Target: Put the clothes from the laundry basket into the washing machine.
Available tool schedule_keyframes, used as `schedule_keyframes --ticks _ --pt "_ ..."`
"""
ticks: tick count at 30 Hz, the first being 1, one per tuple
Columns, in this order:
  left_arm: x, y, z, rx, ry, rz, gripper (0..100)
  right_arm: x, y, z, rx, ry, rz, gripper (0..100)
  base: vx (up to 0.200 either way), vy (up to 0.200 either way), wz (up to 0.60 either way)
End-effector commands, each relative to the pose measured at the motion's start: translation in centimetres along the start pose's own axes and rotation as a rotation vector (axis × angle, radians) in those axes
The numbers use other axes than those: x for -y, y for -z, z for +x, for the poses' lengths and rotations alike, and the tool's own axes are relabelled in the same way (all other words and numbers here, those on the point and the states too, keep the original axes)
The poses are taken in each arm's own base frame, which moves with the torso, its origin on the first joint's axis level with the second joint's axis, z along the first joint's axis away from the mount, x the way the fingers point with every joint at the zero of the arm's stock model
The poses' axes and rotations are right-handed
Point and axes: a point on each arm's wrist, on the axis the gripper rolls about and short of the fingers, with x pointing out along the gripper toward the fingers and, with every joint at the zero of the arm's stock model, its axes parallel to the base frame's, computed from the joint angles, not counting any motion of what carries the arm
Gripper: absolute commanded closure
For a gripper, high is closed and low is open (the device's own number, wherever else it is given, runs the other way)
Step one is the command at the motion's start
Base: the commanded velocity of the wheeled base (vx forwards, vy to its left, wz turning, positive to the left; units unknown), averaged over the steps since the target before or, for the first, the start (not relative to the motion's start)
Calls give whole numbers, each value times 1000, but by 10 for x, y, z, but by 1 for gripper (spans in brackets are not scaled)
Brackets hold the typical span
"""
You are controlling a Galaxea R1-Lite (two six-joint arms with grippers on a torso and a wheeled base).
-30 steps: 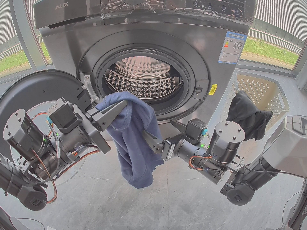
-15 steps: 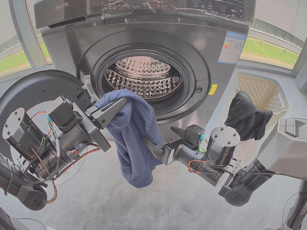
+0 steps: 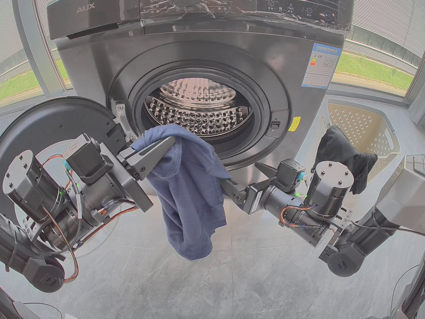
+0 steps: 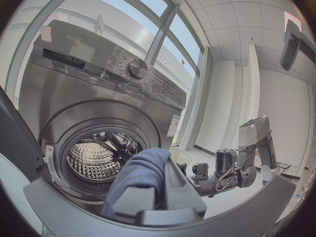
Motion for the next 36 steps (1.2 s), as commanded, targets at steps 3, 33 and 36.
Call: schedule_keyframes --ticks 3,33,36 --pt "0 0 0 2 2 -1 100 -19 10 9 -10 -60 2 0 0 0 0" --pt "1 4 0 -16 4 -7 100 -34 -26 10 150 -128 21 100 0 0 0" --pt "0 7 0 -25 1 -11 100 -33 -38 2 175 -127 23 100 0 0 0"
